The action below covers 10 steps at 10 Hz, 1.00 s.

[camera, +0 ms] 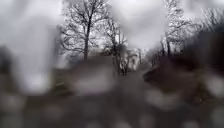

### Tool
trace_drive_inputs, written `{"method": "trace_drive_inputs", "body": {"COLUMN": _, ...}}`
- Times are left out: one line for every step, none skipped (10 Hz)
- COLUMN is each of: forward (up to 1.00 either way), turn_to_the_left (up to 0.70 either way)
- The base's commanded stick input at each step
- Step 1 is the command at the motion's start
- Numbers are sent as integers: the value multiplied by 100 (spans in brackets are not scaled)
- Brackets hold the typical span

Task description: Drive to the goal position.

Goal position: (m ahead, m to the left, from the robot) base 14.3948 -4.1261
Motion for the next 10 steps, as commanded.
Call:
{"method": "trace_drive_inputs", "body": {"forward": 85, "turn_to_the_left": 0}}
{"method": "trace_drive_inputs", "body": {"forward": 85, "turn_to_the_left": 0}}
{"method": "trace_drive_inputs", "body": {"forward": 85, "turn_to_the_left": 0}}
{"method": "trace_drive_inputs", "body": {"forward": 85, "turn_to_the_left": 0}}
{"method": "trace_drive_inputs", "body": {"forward": 85, "turn_to_the_left": 0}}
{"method": "trace_drive_inputs", "body": {"forward": 85, "turn_to_the_left": 0}}
{"method": "trace_drive_inputs", "body": {"forward": 85, "turn_to_the_left": 0}}
{"method": "trace_drive_inputs", "body": {"forward": 85, "turn_to_the_left": 0}}
{"method": "trace_drive_inputs", "body": {"forward": 85, "turn_to_the_left": 0}}
{"method": "trace_drive_inputs", "body": {"forward": 85, "turn_to_the_left": 0}}
